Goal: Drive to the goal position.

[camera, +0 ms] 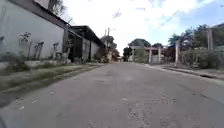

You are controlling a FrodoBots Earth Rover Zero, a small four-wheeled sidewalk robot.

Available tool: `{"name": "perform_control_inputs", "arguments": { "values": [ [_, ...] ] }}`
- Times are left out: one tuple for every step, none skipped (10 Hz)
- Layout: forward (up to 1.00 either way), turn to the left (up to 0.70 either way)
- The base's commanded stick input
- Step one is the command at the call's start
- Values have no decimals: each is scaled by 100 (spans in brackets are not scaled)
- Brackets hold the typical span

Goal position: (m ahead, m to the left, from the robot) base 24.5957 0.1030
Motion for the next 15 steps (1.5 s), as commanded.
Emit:
{"name": "perform_control_inputs", "arguments": {
  "values": [
    [100, 4],
    [100, 6],
    [100, 11],
    [100, 12],
    [100, 0],
    [100, -40],
    [100, -40],
    [100, 10],
    [100, 3],
    [100, 0],
    [100, 0],
    [100, 3],
    [100, 1],
    [100, 0],
    [100, 0]
  ]
}}
